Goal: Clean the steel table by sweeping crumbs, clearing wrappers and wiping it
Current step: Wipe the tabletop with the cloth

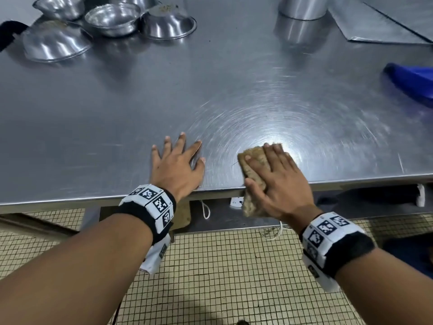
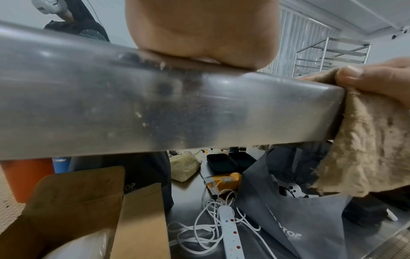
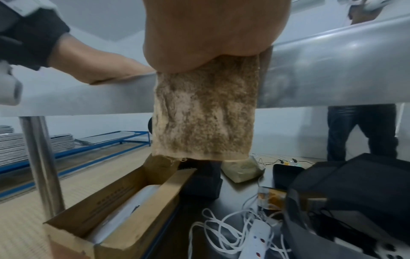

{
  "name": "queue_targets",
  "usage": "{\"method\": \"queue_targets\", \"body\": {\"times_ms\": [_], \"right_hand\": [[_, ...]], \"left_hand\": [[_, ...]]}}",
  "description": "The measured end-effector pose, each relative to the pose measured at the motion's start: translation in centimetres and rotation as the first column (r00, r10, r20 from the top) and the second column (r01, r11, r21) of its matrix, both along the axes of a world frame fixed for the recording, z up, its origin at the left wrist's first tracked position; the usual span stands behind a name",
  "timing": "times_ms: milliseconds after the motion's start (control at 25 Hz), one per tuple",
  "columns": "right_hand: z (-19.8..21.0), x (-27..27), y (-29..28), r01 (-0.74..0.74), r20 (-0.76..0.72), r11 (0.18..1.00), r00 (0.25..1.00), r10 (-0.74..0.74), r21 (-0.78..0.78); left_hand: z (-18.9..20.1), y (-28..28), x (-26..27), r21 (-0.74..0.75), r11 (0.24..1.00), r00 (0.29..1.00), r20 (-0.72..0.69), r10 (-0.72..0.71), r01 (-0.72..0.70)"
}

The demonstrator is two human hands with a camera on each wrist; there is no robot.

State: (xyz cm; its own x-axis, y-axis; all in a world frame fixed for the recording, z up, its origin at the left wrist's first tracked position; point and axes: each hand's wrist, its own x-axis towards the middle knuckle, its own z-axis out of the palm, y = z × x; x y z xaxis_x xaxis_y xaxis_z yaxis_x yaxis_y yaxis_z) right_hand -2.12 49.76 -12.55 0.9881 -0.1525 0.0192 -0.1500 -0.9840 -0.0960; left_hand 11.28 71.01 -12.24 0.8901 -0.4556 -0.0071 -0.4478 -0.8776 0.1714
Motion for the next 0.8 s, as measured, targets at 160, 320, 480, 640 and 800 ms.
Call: {"method": "queue_targets", "body": {"times_ms": [160, 320, 480, 640, 800], "right_hand": [[0.5, 0.9, -2.2, 0.068, -0.038, 0.996, 0.997, -0.066, 0.051], [1.4, 3.9, -3.2, 0.122, -0.078, 0.981, 0.991, -0.111, 0.15], [1.6, 7.2, -2.0, 0.116, -0.096, 0.981, 0.99, -0.102, 0.155], [1.7, 7.9, 1.4, 0.028, -0.108, 0.993, 0.994, -0.016, 0.117], [1.3, 4.3, 3.7, -0.085, -0.08, 0.991, 0.992, 0.093, 0.099]], "left_hand": [[-0.1, -0.2, 0.2, 0.02, 1.0, 1.0, -0.005, 0.009, -0.009], [0.1, -0.7, 0.4, 0.044, 0.999, 1.0, -0.014, 0.019, -0.019], [0.1, -1.1, 0.6, 0.056, 0.998, 1.0, -0.002, 0.031, -0.031], [-0.1, -1.2, 0.9, 0.075, 0.997, 0.999, 0.009, 0.035, -0.035], [-0.1, -1.4, 1.0, 0.071, 0.997, 0.999, 0.013, 0.041, -0.042]]}}
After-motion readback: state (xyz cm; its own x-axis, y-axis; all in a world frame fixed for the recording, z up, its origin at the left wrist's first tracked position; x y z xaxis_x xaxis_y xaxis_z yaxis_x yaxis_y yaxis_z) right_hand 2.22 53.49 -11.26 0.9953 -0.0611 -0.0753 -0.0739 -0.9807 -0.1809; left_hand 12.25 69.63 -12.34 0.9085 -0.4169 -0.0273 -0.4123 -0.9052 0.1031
